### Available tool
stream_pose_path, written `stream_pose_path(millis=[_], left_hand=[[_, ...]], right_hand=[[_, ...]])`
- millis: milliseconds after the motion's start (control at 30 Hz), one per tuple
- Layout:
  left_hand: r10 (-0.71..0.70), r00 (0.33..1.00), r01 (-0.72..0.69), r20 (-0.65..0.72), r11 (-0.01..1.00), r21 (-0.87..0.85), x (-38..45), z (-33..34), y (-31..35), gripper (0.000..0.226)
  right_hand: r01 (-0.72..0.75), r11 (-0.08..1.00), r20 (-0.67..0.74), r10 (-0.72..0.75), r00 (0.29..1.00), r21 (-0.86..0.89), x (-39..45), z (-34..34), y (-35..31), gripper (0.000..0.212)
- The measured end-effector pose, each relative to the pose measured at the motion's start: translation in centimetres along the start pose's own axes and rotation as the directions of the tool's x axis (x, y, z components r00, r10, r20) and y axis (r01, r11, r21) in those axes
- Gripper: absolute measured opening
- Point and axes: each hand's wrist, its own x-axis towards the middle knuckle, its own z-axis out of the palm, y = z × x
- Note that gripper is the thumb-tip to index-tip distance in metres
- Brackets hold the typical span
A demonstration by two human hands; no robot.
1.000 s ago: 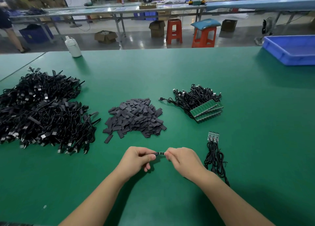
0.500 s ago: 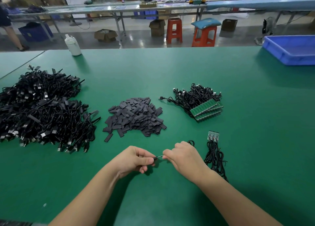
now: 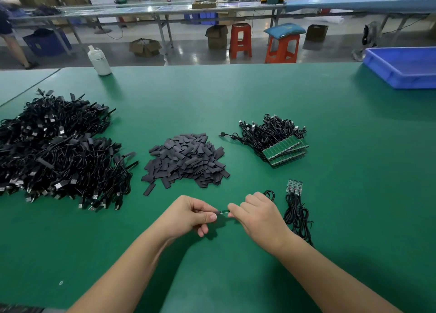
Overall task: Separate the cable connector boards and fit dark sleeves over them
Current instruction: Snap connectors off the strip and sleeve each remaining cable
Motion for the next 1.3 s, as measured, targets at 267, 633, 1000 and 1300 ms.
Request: stream_pose_path(millis=[267, 633, 1000, 1300], left_hand=[[0.064, 0.998, -0.063, -0.022, 0.996, 0.056, 0.2, 0.9, 0.4, 0.007], [0.549, 0.834, -0.345, -0.063, 0.607, 0.715, -0.1, 1.3, -0.2, 0.014], [0.540, 0.841, -0.366, -0.013, 0.587, 0.722, 0.0, 2.3, -0.7, 0.015], [0.499, 0.866, -0.336, 0.020, 0.553, 0.762, 0.2, 2.2, -0.6, 0.017]], right_hand=[[0.040, 0.998, 0.033, -0.041, 0.999, 0.044, 0.4, 0.0, -0.7, 0.025], [-0.710, 0.580, 0.763, 0.219, 0.608, 0.399, 2.4, -1.3, 0.5, 0.031], [-0.735, 0.548, 0.745, 0.273, 0.609, 0.400, 1.3, -0.3, 0.2, 0.024], [-0.722, 0.616, 0.735, 0.323, 0.597, 0.315, 1.5, -0.2, 0.0, 0.031]])
